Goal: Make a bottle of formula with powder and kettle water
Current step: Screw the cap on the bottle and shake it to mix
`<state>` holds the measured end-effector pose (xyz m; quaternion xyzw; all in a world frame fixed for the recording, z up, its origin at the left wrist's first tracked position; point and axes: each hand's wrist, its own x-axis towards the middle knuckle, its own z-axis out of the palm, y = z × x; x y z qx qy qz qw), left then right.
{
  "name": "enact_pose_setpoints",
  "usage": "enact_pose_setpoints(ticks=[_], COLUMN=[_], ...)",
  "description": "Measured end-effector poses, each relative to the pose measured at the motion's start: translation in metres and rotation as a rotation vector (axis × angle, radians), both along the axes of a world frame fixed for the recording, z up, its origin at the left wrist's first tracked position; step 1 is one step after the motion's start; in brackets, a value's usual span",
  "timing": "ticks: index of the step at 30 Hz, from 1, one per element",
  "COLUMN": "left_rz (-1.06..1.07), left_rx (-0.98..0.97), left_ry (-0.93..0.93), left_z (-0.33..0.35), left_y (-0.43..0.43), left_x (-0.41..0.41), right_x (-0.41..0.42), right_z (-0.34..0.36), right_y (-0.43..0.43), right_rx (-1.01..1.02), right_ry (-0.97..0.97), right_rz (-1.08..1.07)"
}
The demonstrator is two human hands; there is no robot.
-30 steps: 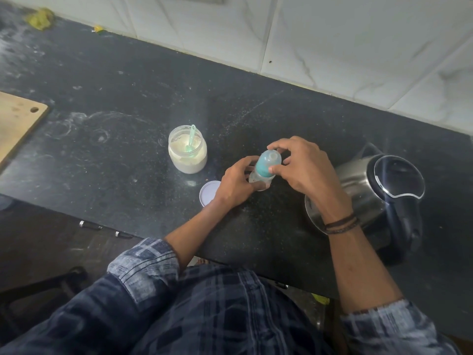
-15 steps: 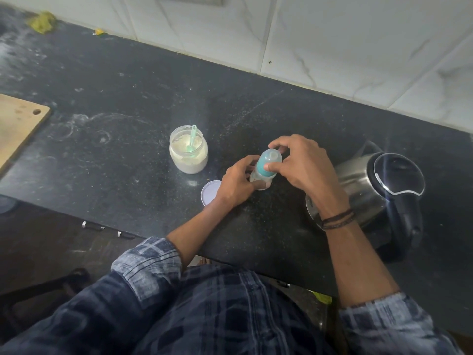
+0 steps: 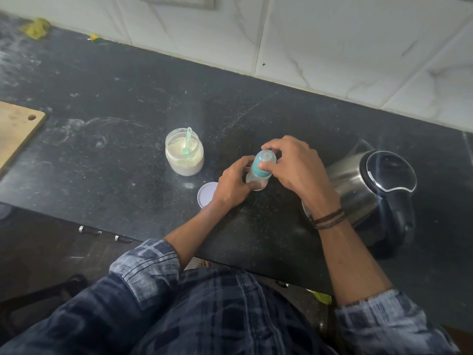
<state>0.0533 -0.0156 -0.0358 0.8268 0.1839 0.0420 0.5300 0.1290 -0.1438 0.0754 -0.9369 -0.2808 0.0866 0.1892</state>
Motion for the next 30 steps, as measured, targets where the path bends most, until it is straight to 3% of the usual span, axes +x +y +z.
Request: enact_pose_setpoints(ticks=[30], left_rz=[-0.012], left_rx=[0.024], left_ry=[-0.020], left_z=[-0.002], left_y=[0.002], left_x=[0.000], right_x=[-0.013], right_z=[0.002], right_y=[-0.003], right_rx=[0.006], right_ry=[-0.020], right_rz=[-0.036])
